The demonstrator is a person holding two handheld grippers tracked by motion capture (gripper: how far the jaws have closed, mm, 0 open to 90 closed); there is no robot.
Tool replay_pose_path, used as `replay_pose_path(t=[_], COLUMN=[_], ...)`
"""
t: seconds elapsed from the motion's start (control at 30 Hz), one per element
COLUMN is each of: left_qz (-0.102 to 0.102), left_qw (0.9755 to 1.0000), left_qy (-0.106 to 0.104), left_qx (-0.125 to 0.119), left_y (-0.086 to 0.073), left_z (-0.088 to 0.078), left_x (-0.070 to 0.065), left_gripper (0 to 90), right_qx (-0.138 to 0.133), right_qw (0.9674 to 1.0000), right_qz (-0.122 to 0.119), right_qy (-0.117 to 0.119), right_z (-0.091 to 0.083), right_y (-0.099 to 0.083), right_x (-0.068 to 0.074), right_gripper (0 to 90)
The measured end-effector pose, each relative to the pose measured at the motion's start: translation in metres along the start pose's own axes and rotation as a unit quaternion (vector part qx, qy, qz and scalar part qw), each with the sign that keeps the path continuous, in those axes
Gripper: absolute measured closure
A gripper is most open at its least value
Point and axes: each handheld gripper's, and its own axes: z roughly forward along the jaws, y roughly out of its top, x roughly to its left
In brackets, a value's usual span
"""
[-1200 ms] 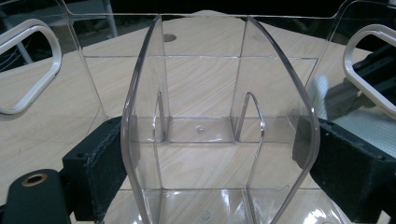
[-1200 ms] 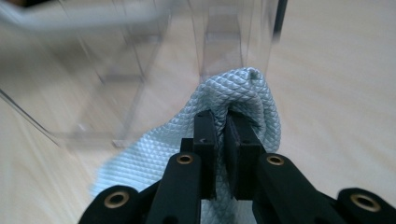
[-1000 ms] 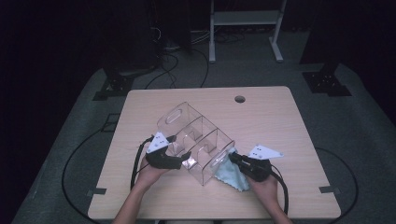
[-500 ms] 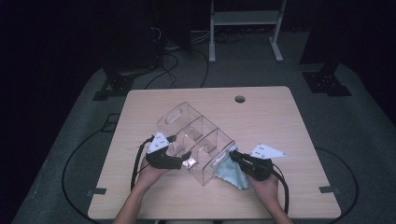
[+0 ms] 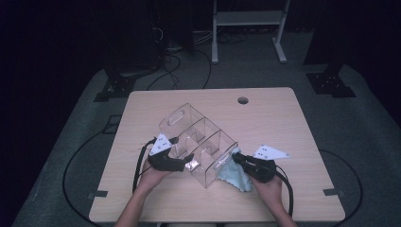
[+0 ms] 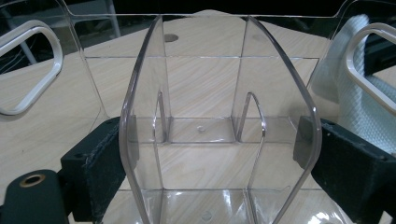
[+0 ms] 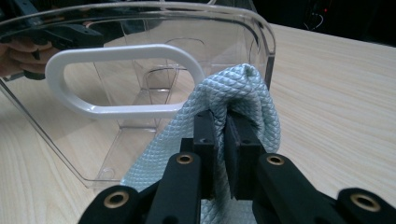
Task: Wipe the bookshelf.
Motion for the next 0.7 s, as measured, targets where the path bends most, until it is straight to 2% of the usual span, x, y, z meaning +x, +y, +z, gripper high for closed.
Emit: replay_pose_path(t=[0.1,0.17,0.23,0.3,0.37,0.47,0.53,0.7], left_qz=[0.0,0.0,0.001,0.002,0.001,0.0,0.001,0.002], left_qw=[1.0,1.0,1.0,1.0,1.0,1.0,1.0,1.0], left_qy=[0.0,-0.001,-0.001,0.0,-0.001,-0.001,-0.001,0.0], left_qx=[0.0,0.001,0.001,0.001,0.002,0.002,0.002,0.002], left_y=[0.0,0.0,0.0,0.0,0.0,0.0,0.0,0.001], left_z=[0.0,0.0,0.0,0.0,0.0,0.0,0.0,0.0], left_x=[0.0,0.001,0.0,0.0,0.0,0.001,0.001,0.0], left_gripper=[10.0,10.0,10.0,10.0,10.0,10.0,10.0,10.0], right_qx=[-0.024,-0.028,-0.026,-0.003,-0.009,-0.029,-0.025,-0.01], right_qw=[0.9997,0.9995,0.9996,1.0,1.0,0.9995,0.9995,0.9999], right_qz=[-0.005,-0.013,-0.011,-0.006,0.001,-0.011,-0.016,0.003], right_qy=[0.002,-0.001,0.001,-0.005,-0.003,-0.004,-0.004,-0.004], right_z=[-0.007,-0.008,-0.006,-0.002,-0.004,-0.009,-0.009,-0.006], right_y=[0.008,0.013,0.01,0.005,0.005,0.013,0.017,0.011], right_x=[0.004,0.007,0.004,-0.001,-0.002,0.002,0.003,-0.006], right_gripper=[83.1,83.0,83.0,83.1,83.1,83.2,83.1,83.1])
